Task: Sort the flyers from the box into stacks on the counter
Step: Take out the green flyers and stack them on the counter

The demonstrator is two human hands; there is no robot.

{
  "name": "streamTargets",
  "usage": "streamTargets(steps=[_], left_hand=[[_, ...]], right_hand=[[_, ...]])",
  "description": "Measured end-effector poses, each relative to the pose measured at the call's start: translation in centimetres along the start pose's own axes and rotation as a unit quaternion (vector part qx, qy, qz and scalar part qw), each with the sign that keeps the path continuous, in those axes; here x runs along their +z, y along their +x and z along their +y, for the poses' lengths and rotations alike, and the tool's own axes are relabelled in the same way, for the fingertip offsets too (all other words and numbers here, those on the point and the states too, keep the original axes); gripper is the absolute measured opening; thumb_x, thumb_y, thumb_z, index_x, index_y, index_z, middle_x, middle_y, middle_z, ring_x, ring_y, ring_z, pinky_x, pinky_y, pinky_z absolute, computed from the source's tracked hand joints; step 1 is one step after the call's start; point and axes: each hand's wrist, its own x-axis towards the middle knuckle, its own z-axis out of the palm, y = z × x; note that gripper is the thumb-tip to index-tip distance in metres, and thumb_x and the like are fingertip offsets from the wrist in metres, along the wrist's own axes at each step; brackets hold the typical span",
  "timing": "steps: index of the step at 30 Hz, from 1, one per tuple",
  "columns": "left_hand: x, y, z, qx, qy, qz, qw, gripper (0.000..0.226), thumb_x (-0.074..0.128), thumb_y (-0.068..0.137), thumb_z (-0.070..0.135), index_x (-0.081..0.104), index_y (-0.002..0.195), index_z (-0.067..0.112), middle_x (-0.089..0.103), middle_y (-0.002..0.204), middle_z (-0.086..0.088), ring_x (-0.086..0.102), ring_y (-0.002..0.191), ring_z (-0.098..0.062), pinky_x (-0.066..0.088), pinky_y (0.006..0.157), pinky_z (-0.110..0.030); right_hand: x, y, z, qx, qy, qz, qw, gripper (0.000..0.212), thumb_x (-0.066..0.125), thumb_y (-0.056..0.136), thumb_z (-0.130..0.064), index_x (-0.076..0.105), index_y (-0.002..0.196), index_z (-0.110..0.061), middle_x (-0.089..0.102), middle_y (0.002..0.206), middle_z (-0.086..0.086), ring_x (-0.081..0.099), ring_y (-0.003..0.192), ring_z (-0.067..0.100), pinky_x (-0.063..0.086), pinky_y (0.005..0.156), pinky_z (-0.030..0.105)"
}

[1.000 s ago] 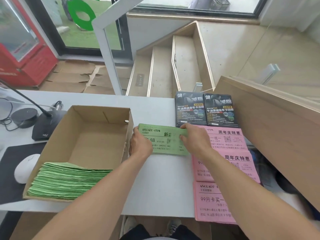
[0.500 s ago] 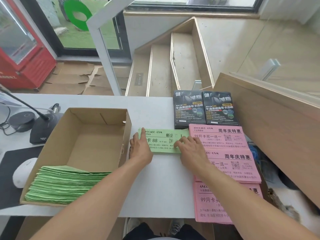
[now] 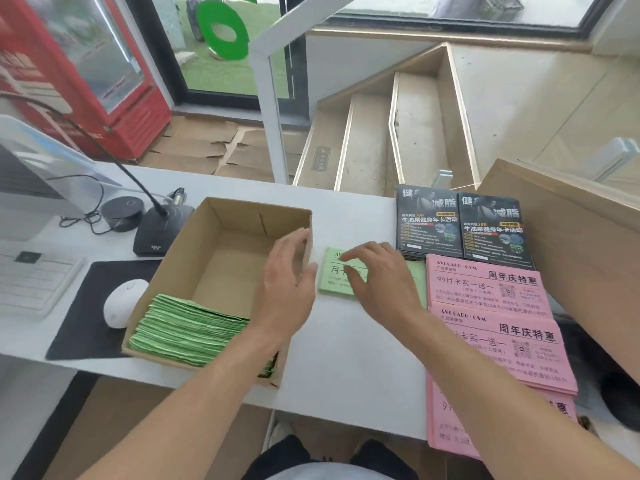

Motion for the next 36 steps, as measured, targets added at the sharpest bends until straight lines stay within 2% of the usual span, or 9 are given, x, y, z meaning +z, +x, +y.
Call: streamTargets(steps=[3, 6, 10, 14, 19, 23, 29, 33, 36], left_hand=[[-5.3, 0.0, -3.7, -0.049, 0.064, 0.028, 0.996, 0.054, 0.044, 0.094, -0.004, 0.052, 0.14, 0.024, 0.052, 0.14, 0.01, 0.043, 0.131, -0.003, 0.029, 0.11, -0.014], [-9.4, -0.4, -7.3, -0.084, 0.137, 0.02, 0.987, 0.052, 0.044, 0.091, -0.004, 0.056, 0.135, 0.022, 0.058, 0.134, 0.003, 0.05, 0.129, -0.018, 0.041, 0.109, -0.039], [-12.9, -1.9, -11.3, -0.06, 0.238, 0.01, 0.969, 0.05, 0.045, 0.087, -0.009, 0.063, 0.128, 0.014, 0.062, 0.134, -0.008, 0.045, 0.139, -0.025, 0.024, 0.122, -0.042], [-13.7, -2.8, -13.4, -0.043, 0.242, 0.01, 0.969, 0.042, 0.047, 0.093, -0.003, 0.064, 0.126, 0.015, 0.064, 0.132, -0.006, 0.042, 0.142, -0.022, 0.019, 0.124, -0.043], [-13.3, -2.7, -13.5, -0.035, 0.252, 0.013, 0.967, 0.039, 0.046, 0.096, 0.004, 0.063, 0.128, 0.018, 0.065, 0.132, -0.001, 0.043, 0.14, -0.018, 0.02, 0.124, -0.04], [-13.3, -2.9, -13.3, -0.033, 0.241, 0.039, 0.969, 0.037, 0.044, 0.098, 0.006, 0.063, 0.128, 0.018, 0.063, 0.133, 0.003, 0.044, 0.14, -0.017, 0.022, 0.123, -0.039], [-13.5, -2.8, -12.8, -0.04, 0.222, 0.039, 0.974, 0.041, 0.042, 0.102, 0.012, 0.055, 0.14, 0.018, 0.04, 0.158, 0.002, 0.034, 0.146, -0.016, 0.021, 0.124, -0.038], [-13.7, -2.9, -12.5, -0.043, 0.2, 0.038, 0.978, 0.048, 0.041, 0.104, 0.023, 0.039, 0.152, 0.019, 0.029, 0.164, 0.003, 0.021, 0.152, -0.012, 0.01, 0.127, -0.035], [-14.3, -3.3, -11.8, -0.079, 0.121, 0.049, 0.988, 0.079, 0.059, 0.097, 0.047, 0.014, 0.159, 0.03, 0.019, 0.166, 0.007, 0.008, 0.155, -0.016, 0.009, 0.126, -0.038]], right_hand=[[1.6, -0.3, -7.6, -0.073, 0.137, -0.02, 0.988, 0.014, 0.068, 0.092, -0.016, 0.073, 0.098, -0.027, 0.071, 0.094, -0.013, 0.062, 0.091, 0.011, 0.05, 0.085, 0.032], [3.8, -1.1, -13.3, -0.167, 0.119, -0.109, 0.973, 0.015, 0.065, 0.093, -0.019, 0.071, 0.101, -0.03, 0.071, 0.094, -0.014, 0.063, 0.09, 0.008, 0.052, 0.078, 0.03], [7.5, 0.4, -15.7, -0.086, -0.011, -0.311, 0.946, 0.041, 0.059, 0.1, -0.041, 0.056, 0.138, -0.028, 0.064, 0.131, -0.005, 0.058, 0.121, 0.019, 0.05, 0.097, 0.04], [8.6, 1.8, -15.8, -0.03, -0.006, -0.403, 0.915, 0.035, 0.054, 0.103, -0.045, 0.064, 0.129, -0.024, 0.07, 0.123, 0.002, 0.064, 0.108, 0.022, 0.053, 0.094, 0.038], [8.3, 2.2, -15.2, -0.022, -0.001, -0.403, 0.915, 0.029, 0.055, 0.102, -0.044, 0.068, 0.12, -0.025, 0.072, 0.114, -0.004, 0.065, 0.098, 0.016, 0.053, 0.084, 0.031], [8.8, 2.1, -15.7, -0.047, -0.081, -0.346, 0.934, 0.025, 0.047, 0.105, -0.037, 0.065, 0.119, -0.027, 0.074, 0.109, -0.002, 0.068, 0.095, 0.023, 0.056, 0.083, 0.039], [8.8, 2.3, -15.5, -0.021, -0.145, -0.298, 0.943, 0.046, 0.052, 0.1, -0.018, 0.049, 0.146, -0.027, 0.066, 0.133, 0.007, 0.067, 0.108, 0.03, 0.049, 0.076, 0.034], [8.8, 1.7, -15.6, -0.022, -0.153, -0.276, 0.949, 0.043, 0.058, 0.1, -0.022, 0.052, 0.143, -0.029, 0.07, 0.126, 0.001, 0.068, 0.104, 0.026, 0.047, 0.075, 0.032], [6.8, 1.3, -16.2, -0.06, -0.165, -0.193, 0.965, 0.035, 0.053, 0.102, -0.029, 0.052, 0.137, -0.035, 0.07, 0.124, -0.007, 0.067, 0.104, 0.023, 0.047, 0.072, 0.034]])
